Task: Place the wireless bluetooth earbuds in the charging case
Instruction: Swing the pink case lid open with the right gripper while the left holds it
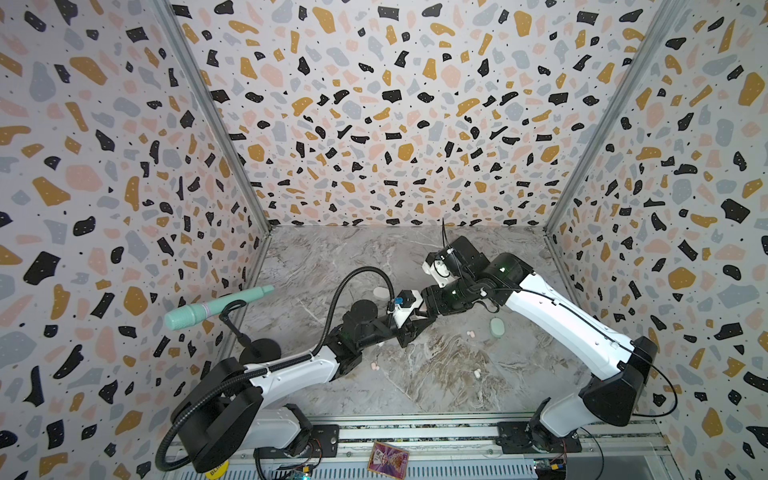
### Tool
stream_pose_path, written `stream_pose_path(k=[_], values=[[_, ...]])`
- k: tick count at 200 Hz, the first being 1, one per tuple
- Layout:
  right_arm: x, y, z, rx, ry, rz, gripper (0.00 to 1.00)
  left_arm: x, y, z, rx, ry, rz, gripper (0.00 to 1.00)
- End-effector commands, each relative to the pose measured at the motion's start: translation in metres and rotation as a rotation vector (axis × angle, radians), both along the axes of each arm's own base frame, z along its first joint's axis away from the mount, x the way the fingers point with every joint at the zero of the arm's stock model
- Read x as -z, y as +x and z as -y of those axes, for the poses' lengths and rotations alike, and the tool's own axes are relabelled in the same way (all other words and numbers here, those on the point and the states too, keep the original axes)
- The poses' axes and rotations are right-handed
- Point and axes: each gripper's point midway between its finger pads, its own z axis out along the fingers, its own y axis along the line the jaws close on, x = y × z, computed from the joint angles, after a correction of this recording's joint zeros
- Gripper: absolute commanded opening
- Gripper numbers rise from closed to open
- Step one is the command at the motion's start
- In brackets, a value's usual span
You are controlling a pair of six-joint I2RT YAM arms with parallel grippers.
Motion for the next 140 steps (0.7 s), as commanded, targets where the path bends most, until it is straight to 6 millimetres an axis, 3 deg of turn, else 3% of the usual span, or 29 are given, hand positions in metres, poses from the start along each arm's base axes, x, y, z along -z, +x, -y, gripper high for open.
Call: stream_pose_path(k=[1, 76, 140], values=[[-0.011, -0.008, 0.005, 0.007, 0.018, -0.005, 0.62, -0.045, -0.005, -0.001, 0.012, -0.117, 0.107, 0.32], [-0.032, -0.002, 0.015, 0.018, 0.074, 0.028, 0.81, -0.039, -0.016, -0.002, 0.058, -0.129, 0.067, 0.32], [-0.057, 0.005, 0.048, 0.029, 0.118, 0.113, 0.95, -0.030, -0.031, -0.008, 0.098, -0.131, -0.001, 0.32]])
